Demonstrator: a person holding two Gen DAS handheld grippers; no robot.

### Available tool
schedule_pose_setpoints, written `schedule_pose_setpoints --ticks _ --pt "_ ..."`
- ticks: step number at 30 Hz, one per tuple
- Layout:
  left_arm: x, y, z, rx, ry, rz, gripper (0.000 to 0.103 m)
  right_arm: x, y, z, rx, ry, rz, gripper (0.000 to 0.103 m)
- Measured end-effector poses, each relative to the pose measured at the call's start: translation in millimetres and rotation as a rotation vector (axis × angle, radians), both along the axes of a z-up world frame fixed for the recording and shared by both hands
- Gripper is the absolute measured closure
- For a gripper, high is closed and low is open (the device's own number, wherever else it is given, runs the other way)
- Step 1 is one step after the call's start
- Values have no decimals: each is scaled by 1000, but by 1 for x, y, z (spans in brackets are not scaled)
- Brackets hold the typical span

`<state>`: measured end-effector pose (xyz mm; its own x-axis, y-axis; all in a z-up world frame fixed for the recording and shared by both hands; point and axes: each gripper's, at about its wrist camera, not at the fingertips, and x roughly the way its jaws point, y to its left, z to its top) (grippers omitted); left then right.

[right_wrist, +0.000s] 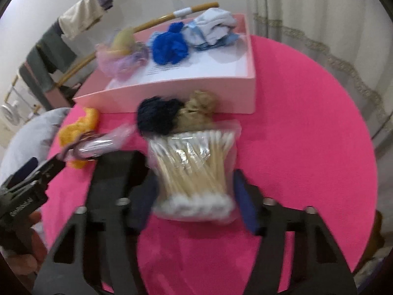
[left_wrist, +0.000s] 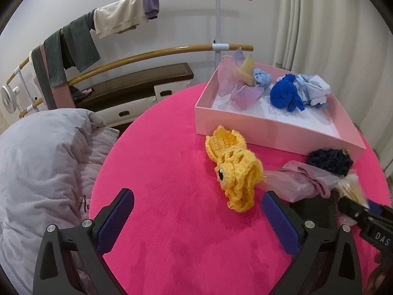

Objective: Organize soft objects
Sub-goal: 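Grasp the cotton swab bag with the right gripper while the left grasps the yellow crocheted toy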

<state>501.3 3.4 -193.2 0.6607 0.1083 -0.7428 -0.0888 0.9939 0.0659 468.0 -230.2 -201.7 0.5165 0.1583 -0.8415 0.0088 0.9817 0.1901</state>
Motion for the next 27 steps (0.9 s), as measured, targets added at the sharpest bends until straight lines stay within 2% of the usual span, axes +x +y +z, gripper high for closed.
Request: schedule_pose_setpoints --ticks 6,10,15,16,17,18,20,22,24,26,27 --pt "18 -5 -9 8 7 -7 0 6 9 0 -85 -24 48 49" --pt "35 -4 -17 7 8 -5 0 8 10 0 -104 -31 61 55" --pt "50 5 -23 -67 -20 -4 2 7 4 0 -91 -35 66 60" --pt "52 8 -25 -75 -14 -2 12 6 3 0 -88 -36 64 61" --pt "56 9 -29 -69 9 0 30 6 2 0 -84 -36 61 62" --pt "60 10 -34 -77 36 -7 36 5 2 0 -82 -36 59 62" --pt "65 13 -41 -110 52 -14 36 4 1 1 -77 -36 58 63" --pt "66 11 -42 -85 39 -15 36 2 0 1 -72 -36 58 63" --pt "68 8 -44 -74 38 -25 41 1 -1 1 -69 -35 56 63" --pt "68 3 -44 -100 44 -54 63 -1 -2 2 -65 -36 55 64" --pt "67 1 -43 -110 47 -67 68 -2 -2 3 -62 -38 54 64"
